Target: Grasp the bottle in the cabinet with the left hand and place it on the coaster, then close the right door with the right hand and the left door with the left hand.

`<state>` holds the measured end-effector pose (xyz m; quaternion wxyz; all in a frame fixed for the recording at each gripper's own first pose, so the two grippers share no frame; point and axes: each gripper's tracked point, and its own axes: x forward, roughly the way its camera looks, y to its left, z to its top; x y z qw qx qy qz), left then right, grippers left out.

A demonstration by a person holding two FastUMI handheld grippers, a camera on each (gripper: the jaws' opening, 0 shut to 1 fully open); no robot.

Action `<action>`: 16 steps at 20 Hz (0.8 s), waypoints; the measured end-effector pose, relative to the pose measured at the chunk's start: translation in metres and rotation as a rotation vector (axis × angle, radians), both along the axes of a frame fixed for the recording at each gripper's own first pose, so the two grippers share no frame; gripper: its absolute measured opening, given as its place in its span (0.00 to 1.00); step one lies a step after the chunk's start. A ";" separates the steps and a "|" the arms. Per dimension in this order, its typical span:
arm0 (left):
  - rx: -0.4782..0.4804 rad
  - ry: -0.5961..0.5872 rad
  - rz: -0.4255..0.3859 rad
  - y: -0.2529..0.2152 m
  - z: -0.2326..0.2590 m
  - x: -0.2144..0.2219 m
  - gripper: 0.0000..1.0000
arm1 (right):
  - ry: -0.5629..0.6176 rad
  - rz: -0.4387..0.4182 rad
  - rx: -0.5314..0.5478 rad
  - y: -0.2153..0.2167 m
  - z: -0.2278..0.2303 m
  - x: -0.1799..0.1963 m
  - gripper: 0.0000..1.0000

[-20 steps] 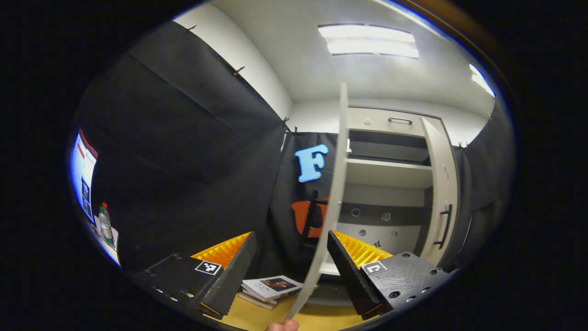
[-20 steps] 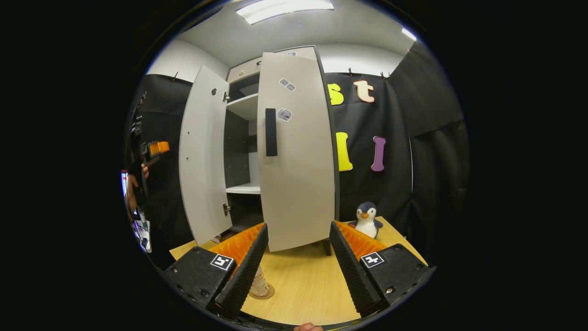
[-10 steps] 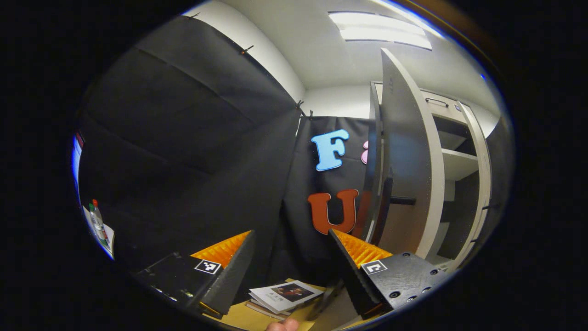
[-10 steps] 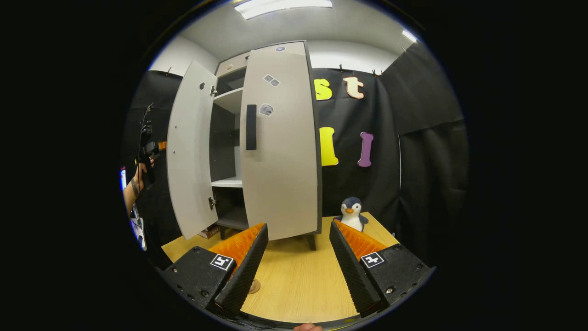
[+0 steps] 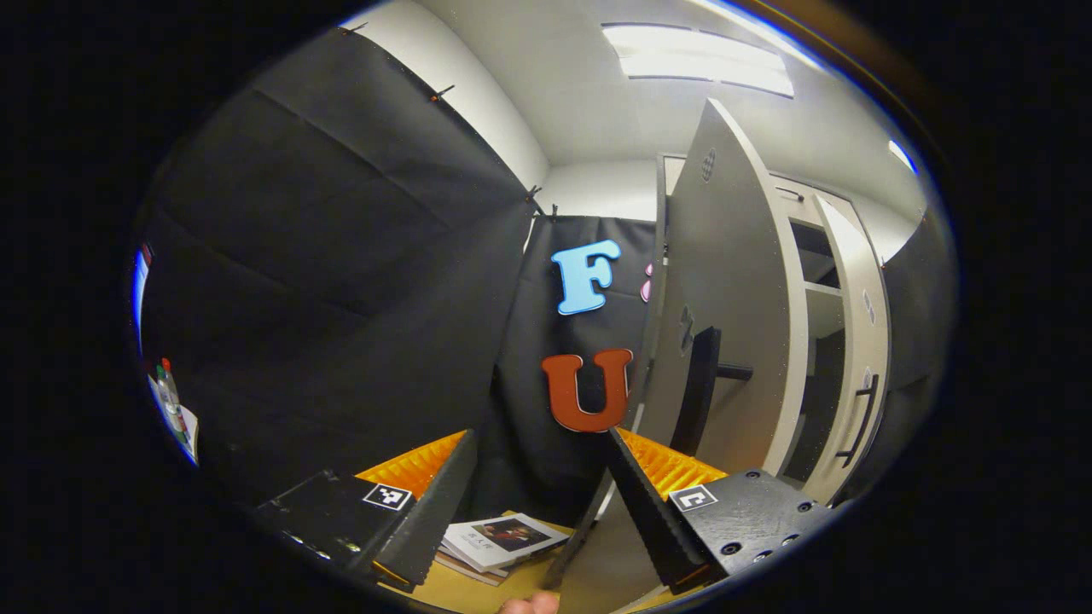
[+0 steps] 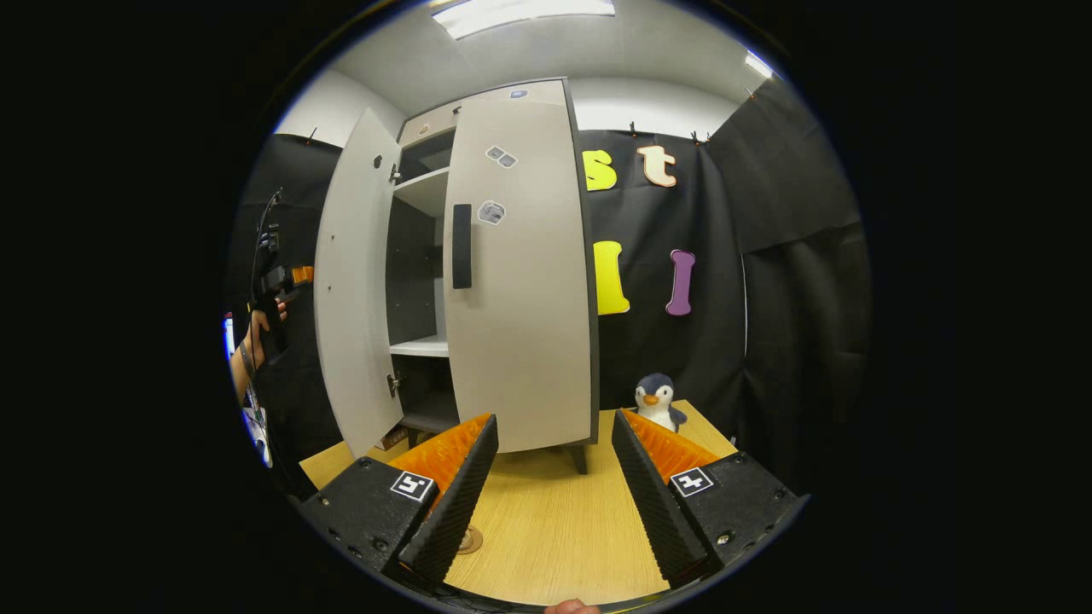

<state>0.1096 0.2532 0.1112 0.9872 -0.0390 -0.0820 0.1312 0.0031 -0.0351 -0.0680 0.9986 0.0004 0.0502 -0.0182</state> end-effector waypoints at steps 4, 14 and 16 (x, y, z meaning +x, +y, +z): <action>-0.006 0.000 -0.081 -0.005 -0.002 -0.002 0.94 | 0.009 -0.025 0.001 -0.008 -0.001 -0.001 0.83; 0.016 -0.012 -0.152 -0.014 0.000 0.001 0.99 | -0.007 -0.071 0.035 -0.025 0.014 -0.010 0.83; -0.001 -0.017 -0.139 -0.015 0.001 0.000 0.99 | -0.010 -0.076 0.029 -0.026 0.016 -0.014 0.83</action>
